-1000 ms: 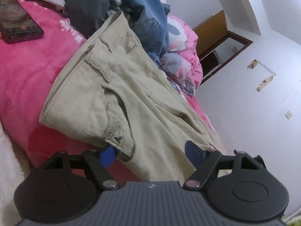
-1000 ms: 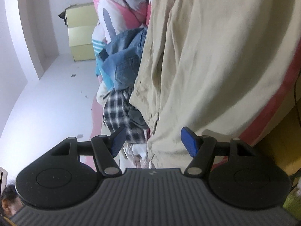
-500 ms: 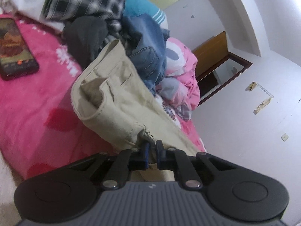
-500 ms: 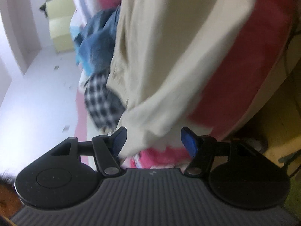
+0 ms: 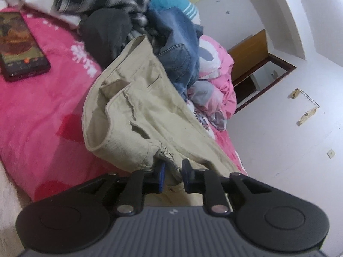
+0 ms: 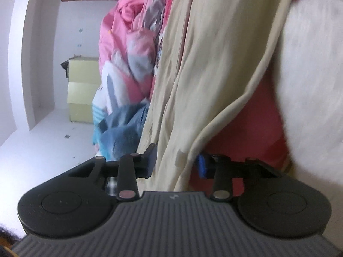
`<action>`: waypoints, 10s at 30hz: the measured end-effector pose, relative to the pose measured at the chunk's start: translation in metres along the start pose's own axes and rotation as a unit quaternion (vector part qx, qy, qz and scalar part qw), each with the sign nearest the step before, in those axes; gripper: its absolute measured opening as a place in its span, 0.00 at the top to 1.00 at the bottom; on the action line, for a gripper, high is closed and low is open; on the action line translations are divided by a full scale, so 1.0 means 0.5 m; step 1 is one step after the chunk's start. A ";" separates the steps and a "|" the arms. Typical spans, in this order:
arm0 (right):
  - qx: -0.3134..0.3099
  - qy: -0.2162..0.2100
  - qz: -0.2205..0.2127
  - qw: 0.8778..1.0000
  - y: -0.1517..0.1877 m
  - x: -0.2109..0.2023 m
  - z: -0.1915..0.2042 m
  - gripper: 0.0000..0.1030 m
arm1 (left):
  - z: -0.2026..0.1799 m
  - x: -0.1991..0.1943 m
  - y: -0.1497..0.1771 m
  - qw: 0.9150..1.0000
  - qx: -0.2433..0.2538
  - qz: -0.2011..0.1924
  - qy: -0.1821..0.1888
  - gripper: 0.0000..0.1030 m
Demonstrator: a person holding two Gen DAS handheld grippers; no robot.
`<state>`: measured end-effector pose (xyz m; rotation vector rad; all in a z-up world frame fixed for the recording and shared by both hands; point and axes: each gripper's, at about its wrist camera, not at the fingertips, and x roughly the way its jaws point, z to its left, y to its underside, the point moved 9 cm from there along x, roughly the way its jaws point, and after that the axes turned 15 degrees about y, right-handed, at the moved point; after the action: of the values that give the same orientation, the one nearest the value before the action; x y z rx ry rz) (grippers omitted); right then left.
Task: Fold clothes
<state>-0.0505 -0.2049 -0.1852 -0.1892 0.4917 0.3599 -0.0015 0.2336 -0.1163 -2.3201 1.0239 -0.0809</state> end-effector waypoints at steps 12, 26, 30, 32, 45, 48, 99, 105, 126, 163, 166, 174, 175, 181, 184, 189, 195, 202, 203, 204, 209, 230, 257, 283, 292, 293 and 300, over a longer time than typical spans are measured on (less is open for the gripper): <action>-0.134 0.030 -0.073 0.988 -0.060 -0.005 0.091 0.93 | -0.060 0.003 -0.033 0.995 0.093 -0.038 -0.024 0.95; -0.277 -0.007 -0.112 0.954 -0.182 0.105 0.384 0.93 | -0.111 0.115 -0.212 0.982 0.168 -0.089 -0.009 0.96; -0.281 0.007 -0.093 0.955 -0.224 0.207 0.433 0.93 | -0.069 0.192 -0.281 0.981 0.172 -0.084 -0.026 0.96; -0.278 0.016 -0.081 0.957 -0.246 0.265 0.448 0.93 | -0.040 0.236 -0.312 0.982 0.171 -0.076 -0.038 0.96; -0.163 0.105 0.036 0.980 -0.318 0.567 0.330 0.91 | 0.107 0.360 -0.386 0.984 0.153 -0.070 -0.051 0.69; -0.156 0.095 0.048 0.982 -0.314 0.546 0.337 0.73 | 0.083 0.341 -0.383 0.982 0.162 -0.081 -0.045 0.53; -0.071 0.032 0.094 0.993 0.002 0.453 0.283 0.84 | 0.128 0.165 -0.227 0.985 -0.034 -0.151 -0.077 0.69; -0.093 0.016 0.095 0.991 0.012 0.371 0.306 0.85 | 0.067 0.112 -0.206 0.988 -0.015 -0.147 -0.050 0.70; -0.336 0.160 0.170 0.913 0.101 0.201 0.211 0.51 | 0.142 0.008 -0.064 0.994 -0.023 -0.074 -0.082 0.54; -0.810 -0.022 0.356 0.465 0.563 0.638 0.545 0.56 | 0.122 0.019 -0.057 0.996 0.045 -0.028 -0.070 0.41; -0.820 0.004 0.344 0.458 0.567 0.644 0.523 0.75 | 0.123 0.017 -0.059 0.997 0.039 -0.031 -0.065 0.41; -0.885 -0.012 0.164 0.436 0.569 0.529 0.539 0.95 | 0.126 0.011 -0.069 0.998 0.007 -0.039 -0.056 0.41; -0.889 -0.012 0.139 0.436 0.565 0.517 0.546 0.95 | 0.126 0.010 -0.073 0.998 -0.003 -0.040 -0.054 0.40; -0.900 -0.007 0.053 0.433 0.540 0.517 0.582 0.95 | 0.139 0.001 -0.095 0.996 -0.037 -0.053 -0.064 0.42; -0.901 -0.004 0.052 0.430 0.549 0.553 0.570 0.95 | 0.146 0.001 -0.093 0.995 -0.040 -0.052 -0.070 0.45; -0.902 0.000 0.058 0.429 0.564 0.614 0.543 0.95 | 0.152 0.002 -0.091 0.995 -0.034 -0.048 -0.081 0.50; -0.881 -0.007 0.076 0.466 0.575 0.667 0.507 0.92 | 0.157 0.003 -0.088 0.994 -0.027 -0.049 -0.090 0.59; -0.815 -0.025 0.073 0.575 0.509 0.632 0.572 0.74 | 0.156 -0.004 -0.078 0.993 -0.030 -0.055 -0.099 0.71; -0.800 -0.029 0.070 0.596 0.490 0.620 0.591 0.74 | 0.155 -0.006 -0.077 0.993 -0.031 -0.055 -0.100 0.72; -0.793 -0.023 0.063 0.606 0.463 0.603 0.594 0.73 | 0.154 -0.007 -0.076 0.993 -0.031 -0.055 -0.102 0.73; -0.762 0.011 0.026 0.647 0.319 0.521 0.602 0.72 | 0.151 -0.008 -0.071 0.992 -0.027 -0.057 -0.113 0.73; -0.820 0.065 0.128 0.554 0.196 0.533 0.420 0.69 | 0.001 0.036 -0.166 0.980 0.161 -0.031 -0.117 0.63; -0.695 0.104 0.008 0.711 0.053 0.553 0.519 0.77 | 0.124 0.229 -0.219 0.955 0.180 0.040 -0.231 0.75; -0.634 0.163 0.064 0.753 0.218 0.478 0.452 0.68 | 0.157 0.230 -0.238 0.964 0.158 -0.012 -0.213 0.76; -0.624 0.220 0.051 0.748 0.254 0.470 0.370 0.35 | 0.154 0.228 -0.236 0.963 0.163 -0.016 -0.213 0.75; -0.618 0.223 0.052 0.752 0.253 0.471 0.371 0.34 | 0.154 0.227 -0.236 0.964 0.162 -0.017 -0.212 0.75; -0.612 0.242 0.035 0.752 0.253 0.473 0.364 0.20 | 0.156 0.225 -0.238 0.966 0.153 -0.022 -0.205 0.75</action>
<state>0.1730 0.0279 -0.1555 -1.5950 0.7130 0.6789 0.1770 0.2571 -0.1353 -1.9665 0.6943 0.2039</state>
